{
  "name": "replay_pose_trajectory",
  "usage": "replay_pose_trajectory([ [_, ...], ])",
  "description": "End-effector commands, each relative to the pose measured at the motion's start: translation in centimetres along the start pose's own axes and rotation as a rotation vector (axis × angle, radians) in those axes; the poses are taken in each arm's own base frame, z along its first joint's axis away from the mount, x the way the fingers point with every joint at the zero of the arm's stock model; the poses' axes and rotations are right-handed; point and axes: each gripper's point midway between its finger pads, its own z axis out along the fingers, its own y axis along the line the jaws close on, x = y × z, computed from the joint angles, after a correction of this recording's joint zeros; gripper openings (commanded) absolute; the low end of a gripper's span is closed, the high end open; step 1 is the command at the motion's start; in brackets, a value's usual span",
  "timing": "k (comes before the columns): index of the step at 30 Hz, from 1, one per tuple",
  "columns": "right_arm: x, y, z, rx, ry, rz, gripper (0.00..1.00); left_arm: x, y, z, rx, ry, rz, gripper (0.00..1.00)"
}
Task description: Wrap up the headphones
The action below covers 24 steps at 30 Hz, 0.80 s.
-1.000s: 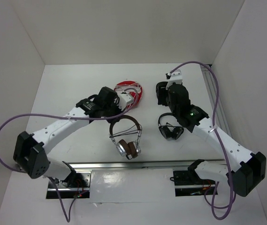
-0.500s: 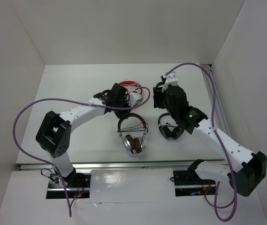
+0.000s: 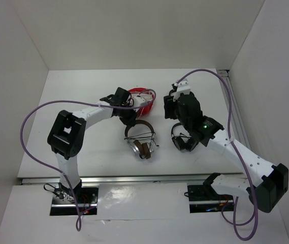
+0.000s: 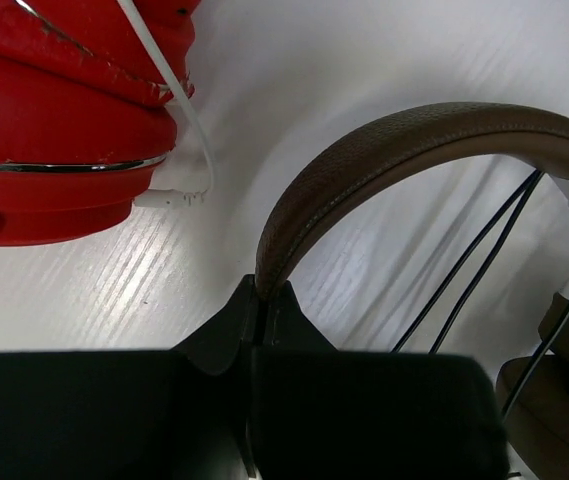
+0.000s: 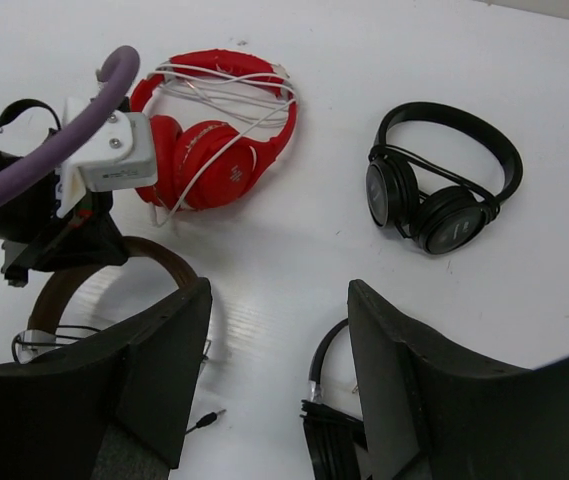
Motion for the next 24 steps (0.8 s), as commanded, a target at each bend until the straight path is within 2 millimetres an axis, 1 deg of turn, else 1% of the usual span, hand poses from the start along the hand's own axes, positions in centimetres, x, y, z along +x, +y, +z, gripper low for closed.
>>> replay_pose_trajectory([
  [1,-0.5,0.7,-0.1,-0.015,-0.020,0.004,0.64,-2.2,-0.8,0.1,0.090,-0.074,0.020,0.00],
  [2,-0.1,0.7,0.0,-0.014,-0.012,0.000,0.64,-2.5,-0.8,0.0,0.087,-0.082,0.024,0.00],
  [5,0.0,0.8,0.0,-0.023,-0.010,0.000,0.64,-2.6,-0.3,0.2,0.063,-0.089,0.021,0.01],
  [7,0.0,1.2,0.1,-0.032,-0.010,-0.003,0.64,-2.0,-0.4,0.5,0.066,-0.081,0.006,0.04],
  [9,0.0,1.3,0.1,-0.032,-0.010,-0.003,0.64,-2.0,-0.4,0.5,0.066,-0.080,0.006,0.05],
  [11,0.0,1.3,0.1,-0.032,-0.010,-0.003,0.64,-2.0,-0.3,0.8,0.067,-0.078,0.005,0.08],
  [12,0.1,1.6,0.0,-0.041,-0.010,-0.006,0.64,-1.7,-0.3,1.2,0.070,-0.067,-0.011,0.11],
  [14,0.3,1.5,0.0,-0.039,-0.002,-0.010,0.64,-1.2,-0.3,1.4,0.076,-0.050,-0.020,0.13],
  [15,0.3,1.4,0.0,-0.030,-0.003,-0.010,0.64,-1.4,0.1,1.3,0.050,-0.050,-0.016,0.13],
  [17,0.4,1.3,-0.1,-0.030,-0.003,-0.010,0.64,-1.1,0.2,1.3,0.041,-0.039,-0.029,0.17],
  [18,0.5,1.6,-0.2,-0.039,-0.003,-0.013,0.64,-1.3,0.5,1.4,0.032,-0.037,-0.029,0.20],
  [19,0.5,1.6,-0.2,-0.039,-0.003,-0.013,0.64,-1.0,0.4,1.4,0.035,-0.028,-0.045,0.30],
  [20,0.2,1.6,-0.4,-0.040,-0.011,-0.009,0.64,-1.2,0.4,1.3,0.035,-0.026,-0.046,0.36],
  [21,0.2,1.6,-0.4,-0.040,-0.011,-0.009,0.64,-1.6,0.4,1.2,0.033,-0.034,-0.042,0.37],
  [23,0.2,1.4,-0.4,-0.031,-0.013,-0.009,0.64,-1.6,0.4,1.2,0.033,-0.034,-0.042,0.39],
  [24,0.2,1.4,-0.4,-0.031,-0.013,-0.009,0.64,-1.3,0.5,1.1,0.024,-0.022,-0.057,0.40],
])
